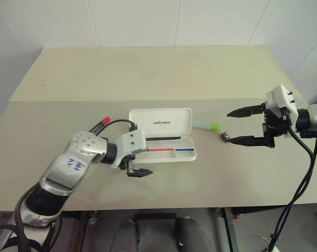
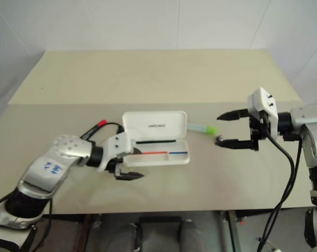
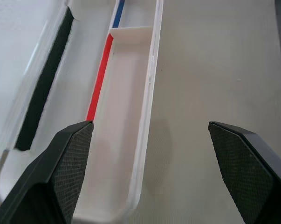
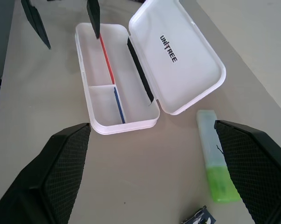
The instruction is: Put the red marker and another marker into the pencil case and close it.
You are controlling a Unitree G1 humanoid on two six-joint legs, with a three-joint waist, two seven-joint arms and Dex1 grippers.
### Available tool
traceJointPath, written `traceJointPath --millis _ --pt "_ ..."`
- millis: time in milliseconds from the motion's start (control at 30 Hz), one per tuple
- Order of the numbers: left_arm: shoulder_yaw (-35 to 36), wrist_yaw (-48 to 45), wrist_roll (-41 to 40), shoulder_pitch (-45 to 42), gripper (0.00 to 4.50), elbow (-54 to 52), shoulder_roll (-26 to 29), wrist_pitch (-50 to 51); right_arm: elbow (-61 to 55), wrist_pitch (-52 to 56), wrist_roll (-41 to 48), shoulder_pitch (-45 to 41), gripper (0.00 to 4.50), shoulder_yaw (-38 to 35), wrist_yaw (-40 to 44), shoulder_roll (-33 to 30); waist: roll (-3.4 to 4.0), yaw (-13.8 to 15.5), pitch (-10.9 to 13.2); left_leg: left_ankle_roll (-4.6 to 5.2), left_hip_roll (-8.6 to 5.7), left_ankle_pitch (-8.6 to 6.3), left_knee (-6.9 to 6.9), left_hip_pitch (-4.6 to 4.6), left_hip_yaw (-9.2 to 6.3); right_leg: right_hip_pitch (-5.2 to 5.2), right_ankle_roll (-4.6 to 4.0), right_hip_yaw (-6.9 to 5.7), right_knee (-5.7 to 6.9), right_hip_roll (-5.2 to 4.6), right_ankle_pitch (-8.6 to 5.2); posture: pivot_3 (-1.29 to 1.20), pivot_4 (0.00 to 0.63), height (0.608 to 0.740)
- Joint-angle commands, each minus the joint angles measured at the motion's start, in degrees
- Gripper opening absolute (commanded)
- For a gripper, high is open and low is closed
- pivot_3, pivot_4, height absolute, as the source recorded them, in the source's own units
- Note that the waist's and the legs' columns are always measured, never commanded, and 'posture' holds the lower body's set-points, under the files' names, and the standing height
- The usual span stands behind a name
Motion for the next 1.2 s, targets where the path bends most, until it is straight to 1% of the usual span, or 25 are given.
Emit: traceJointPath --millis 33,100,233,267,333,400,433,500,567,633,767,900,1033,1200 --pt "13.9 -1.8 -7.2 1.6 4.22 -5.1 4.4 3.9 1.0 -1.4 -0.2 -1.3 4.5 -0.4 1.5 -0.5 -0.01 0.2 0.0 -0.03 0.09 -0.02 0.01 -0.01 0.0 0.01 -0.01 0.0 -0.08 0.09 0.0 0.0 0.15 0.74" --pt "18.9 -2.1 -11.0 1.8 4.22 -5.9 5.9 5.1 1.9 -1.9 -0.6 -1.8 4.5 0.0 1.8 -0.2 -0.01 0.3 0.0 -0.06 0.21 -0.05 0.03 -0.09 0.01 -0.03 -0.03 -0.01 -0.14 0.21 -0.01 0.0 0.15 0.74" --pt "25.7 -4.1 -16.7 5.1 4.22 -6.8 9.0 4.4 3.8 -3.0 -1.3 -3.6 4.5 1.2 2.3 0.9 -0.01 0.3 0.0 -0.08 0.22 -0.11 0.04 -0.08 0.06 0.01 -0.05 0.01 -0.24 0.22 -0.02 0.0 0.15 0.74" --pt "27.6 -3.8 -16.1 5.9 4.22 -5.0 10.4 3.5 4.2 -3.2 -1.4 -4.0 4.5 1.3 2.5 1.1 -0.01 0.3 0.0 -0.07 0.22 -0.12 0.04 -0.07 0.1 0.01 -0.05 0.04 -0.24 0.22 -0.02 0.0 0.15 0.74" --pt "30.1 -2.0 -11.7 7.8 4.22 1.8 14.1 -0.5 4.8 -3.7 -1.6 -4.4 4.5 1.6 3.1 1.2 -0.02 0.2 0.0 -0.1 0.28 -0.14 0.03 -0.06 0.09 -0.01 -0.06 0.04 -0.23 0.3 -0.01 0.0 0.15 0.74" --pt "31.1 -0.1 -9.9 8.0 4.22 7.5 15.6 -3.5 5.2 -4.0 -1.7 -4.6 4.5 1.7 3.4 1.3 -0.02 0.2 0.0 -0.12 0.34 -0.14 0.0 0.02 0.09 -0.03 -0.15 0.04 -0.2 0.37 -0.02 0.0 0.15 0.74" --pt "30.8 1.3 -8.8 7.6 4.22 10.5 16.1 -5.2 5.3 -4.1 -1.7 -4.6 4.5 1.8 3.4 1.4 -0.02 0.2 0.0 -0.12 0.36 -0.14 -0.01 0.02 0.09 -0.05 -0.21 0.04 -0.18 0.39 -0.01 0.0 0.15 0.74" --pt "28.3 5.8 -3.4 5.8 4.22 19.6 17.5 -10.5 5.4 -4.2 -1.7 -4.8 4.5 1.9 3.3 1.5 -0.02 0.2 0.0 -0.12 0.37 -0.14 -0.01 0.03 0.12 -0.05 -0.22 0.05 -0.19 0.39 0.0 0.0 0.15 0.74" --pt "26.1 9.6 -0.5 2.3 4.22 27.8 17.1 -13.6 5.6 -4.3 -1.7 -5.0 4.5 2.0 3.3 1.5 -0.02 0.2 0.0 -0.12 0.37 -0.15 0.0 0.04 0.18 -0.06 -0.21 0.09 -0.18 0.39 0.01 0.0 0.15 0.74" --pt "23.4 12.7 1.3 -2.2 4.22 35.3 14.8 -15.9 5.6 -4.2 -1.6 -5.0 4.5 2.0 3.3 1.3 -0.02 0.2 0.0 -0.11 0.38 -0.15 -0.01 -0.01 0.2 -0.1 -0.22 0.09 -0.19 0.4 0.03 0.0 0.15 0.74" --pt "18.6 11.2 1.0 -8.9 4.22 45.1 8.8 -21.2 5.3 -4.0 -1.6 -4.8 4.5 1.8 3.2 0.8 -0.03 0.7 0.0 -0.11 0.38 -0.17 -0.01 -0.1 0.27 -0.14 -0.19 0.09 -0.21 0.4 0.04 0.0 0.15 0.74" --pt "15.1 9.9 1.8 -12.4 4.22 50.4 5.8 -22.7 3.7 -3.3 -1.1 -3.3 4.5 0.8 2.5 -0.4 -0.06 0.6 0.0 -0.14 0.39 -0.2 0.02 -0.17 0.3 -0.2 -0.18 0.11 -0.24 0.42 0.05 0.0 0.15 0.74" --pt "13.1 9.5 2.6 -13.5 4.22 53.8 5.0 -24.3 1.8 -2.4 -0.3 -1.1 4.5 -0.4 1.8 -1.6 -0.06 0.1 0.0 -0.19 0.42 -0.21 0.0 -0.14 0.38 -0.21 -0.16 0.15 -0.26 0.44 0.04 0.0 0.15 0.74" --pt "11.4 8.5 3.2 -14.4 4.22 57.0 4.0 -25.1 0.5 -1.6 0.0 0.1 4.5 -1.2 1.3 -1.9 -0.07 0.2 0.0 -0.19 0.44 -0.21 0.07 -0.05 0.46 -0.23 -0.16 0.26 -0.1 0.45 0.04 0.0 0.15 0.74"
